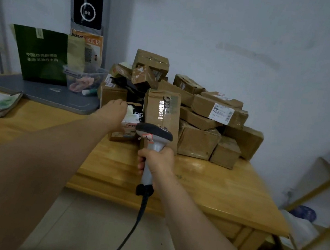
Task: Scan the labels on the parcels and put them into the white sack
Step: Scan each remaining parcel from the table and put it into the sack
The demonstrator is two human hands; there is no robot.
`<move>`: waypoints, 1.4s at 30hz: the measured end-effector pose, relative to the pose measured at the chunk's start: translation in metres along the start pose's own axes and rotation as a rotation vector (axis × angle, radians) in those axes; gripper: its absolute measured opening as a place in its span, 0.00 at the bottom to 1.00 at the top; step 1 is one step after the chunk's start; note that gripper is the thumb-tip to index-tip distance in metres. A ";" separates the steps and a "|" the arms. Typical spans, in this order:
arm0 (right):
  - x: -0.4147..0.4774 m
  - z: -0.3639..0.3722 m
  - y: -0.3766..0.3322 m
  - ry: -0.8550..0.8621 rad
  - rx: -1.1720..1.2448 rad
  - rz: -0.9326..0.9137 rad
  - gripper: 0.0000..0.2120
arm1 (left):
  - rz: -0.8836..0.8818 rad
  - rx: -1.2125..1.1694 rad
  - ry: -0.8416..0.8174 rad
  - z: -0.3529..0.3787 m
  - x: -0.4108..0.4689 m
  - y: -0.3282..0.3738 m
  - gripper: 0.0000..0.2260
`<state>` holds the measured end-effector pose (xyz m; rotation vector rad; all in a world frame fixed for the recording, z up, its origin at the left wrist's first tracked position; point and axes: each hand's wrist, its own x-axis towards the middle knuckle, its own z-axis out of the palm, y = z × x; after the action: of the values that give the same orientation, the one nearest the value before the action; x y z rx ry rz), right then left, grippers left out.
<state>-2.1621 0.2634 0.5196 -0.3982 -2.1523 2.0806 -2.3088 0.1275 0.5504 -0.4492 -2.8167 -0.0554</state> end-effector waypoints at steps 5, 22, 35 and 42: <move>-0.002 -0.008 0.003 -0.021 0.012 -0.005 0.08 | -0.044 0.042 0.007 -0.003 0.008 -0.001 0.48; -0.019 0.008 0.017 -0.108 0.005 -0.106 0.06 | -0.342 -0.390 0.091 -0.029 -0.025 -0.061 0.30; -0.071 0.056 0.034 -0.254 -0.281 -0.171 0.06 | -0.503 -0.661 0.176 -0.063 -0.131 -0.126 0.16; -0.096 0.075 0.035 -0.292 -0.298 -0.213 0.07 | -0.543 -0.684 0.154 -0.072 -0.165 -0.141 0.22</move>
<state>-2.0864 0.1659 0.4905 0.1182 -2.5486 1.8008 -2.1822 -0.0616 0.5732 0.2005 -2.6097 -1.1234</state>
